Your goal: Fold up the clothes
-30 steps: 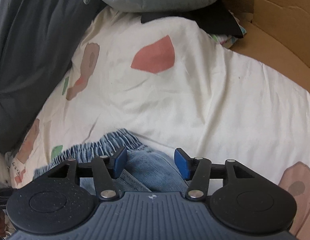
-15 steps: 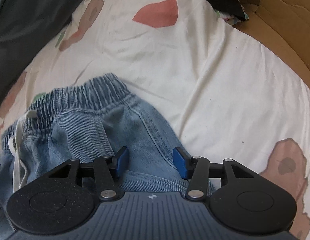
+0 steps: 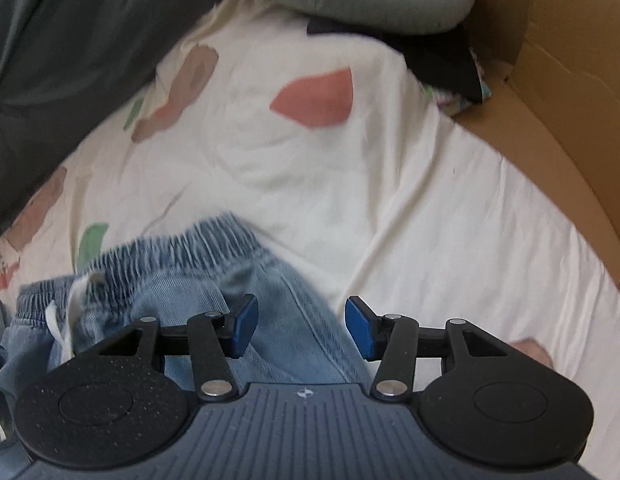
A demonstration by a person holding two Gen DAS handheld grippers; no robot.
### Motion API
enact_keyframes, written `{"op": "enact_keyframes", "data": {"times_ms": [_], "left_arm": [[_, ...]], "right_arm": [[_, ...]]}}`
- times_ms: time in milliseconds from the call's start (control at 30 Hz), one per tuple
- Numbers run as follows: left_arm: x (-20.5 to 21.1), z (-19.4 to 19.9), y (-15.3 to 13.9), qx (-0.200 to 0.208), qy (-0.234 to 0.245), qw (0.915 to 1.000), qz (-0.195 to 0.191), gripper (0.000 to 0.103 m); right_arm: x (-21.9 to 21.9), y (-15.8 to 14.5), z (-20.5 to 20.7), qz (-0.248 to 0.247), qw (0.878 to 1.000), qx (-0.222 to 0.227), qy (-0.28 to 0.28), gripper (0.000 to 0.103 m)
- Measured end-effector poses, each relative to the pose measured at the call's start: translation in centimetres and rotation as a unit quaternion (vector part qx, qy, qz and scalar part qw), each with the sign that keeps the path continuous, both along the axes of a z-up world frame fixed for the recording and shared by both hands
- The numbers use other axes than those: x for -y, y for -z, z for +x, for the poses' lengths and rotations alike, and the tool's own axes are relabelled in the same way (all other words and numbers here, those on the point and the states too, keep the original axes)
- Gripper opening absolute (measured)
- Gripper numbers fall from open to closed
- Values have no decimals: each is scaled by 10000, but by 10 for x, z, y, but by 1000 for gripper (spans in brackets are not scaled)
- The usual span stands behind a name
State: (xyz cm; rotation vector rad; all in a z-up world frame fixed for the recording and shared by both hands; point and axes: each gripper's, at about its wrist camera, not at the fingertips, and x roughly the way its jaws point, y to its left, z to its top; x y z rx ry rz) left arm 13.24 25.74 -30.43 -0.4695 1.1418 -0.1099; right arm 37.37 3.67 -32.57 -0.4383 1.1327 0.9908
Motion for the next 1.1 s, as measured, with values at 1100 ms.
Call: {"op": "enact_keyframes", "data": {"times_ms": [1100], "left_arm": [[-28, 33, 76, -440, -76, 9988, -218, 38]], "right_arm": [[3, 42, 6, -102, 9992, -348, 183, 56]]}}
